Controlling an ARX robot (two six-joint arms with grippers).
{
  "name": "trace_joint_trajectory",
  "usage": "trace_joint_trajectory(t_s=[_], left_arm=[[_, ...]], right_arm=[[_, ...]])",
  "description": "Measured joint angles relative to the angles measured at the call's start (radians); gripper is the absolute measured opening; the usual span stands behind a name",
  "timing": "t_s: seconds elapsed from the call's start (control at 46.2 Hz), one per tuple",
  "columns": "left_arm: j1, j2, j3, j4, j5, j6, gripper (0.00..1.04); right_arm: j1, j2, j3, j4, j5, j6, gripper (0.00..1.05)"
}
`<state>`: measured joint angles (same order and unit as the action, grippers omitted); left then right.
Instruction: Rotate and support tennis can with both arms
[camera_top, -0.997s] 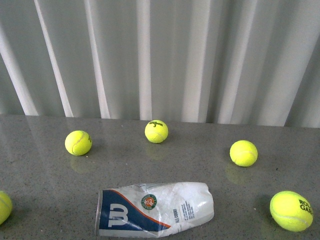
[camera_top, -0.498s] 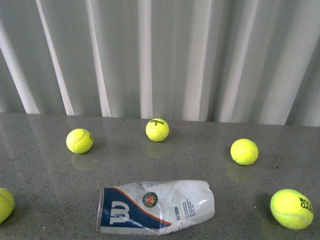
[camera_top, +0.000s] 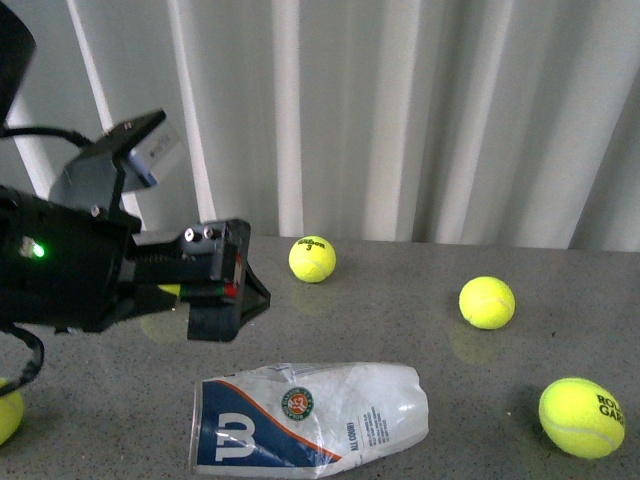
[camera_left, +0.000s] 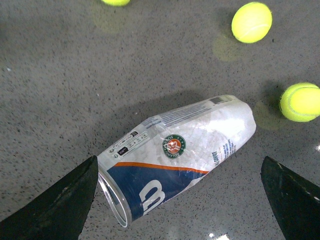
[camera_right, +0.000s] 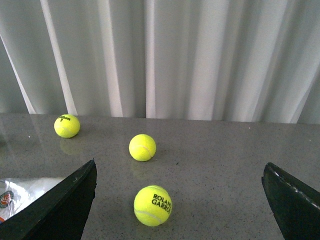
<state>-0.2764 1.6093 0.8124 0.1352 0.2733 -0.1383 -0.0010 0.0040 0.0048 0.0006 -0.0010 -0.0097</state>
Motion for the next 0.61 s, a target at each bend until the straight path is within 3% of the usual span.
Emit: trace_joint_trajectory(t_s=[0.607], left_arm=[[0.015,0.182,-0.135,0.224,0.033,-0.115,0.98]], right_arm=[[0.0,0.0,0.0,0.0,0.0,0.0,0.98]])
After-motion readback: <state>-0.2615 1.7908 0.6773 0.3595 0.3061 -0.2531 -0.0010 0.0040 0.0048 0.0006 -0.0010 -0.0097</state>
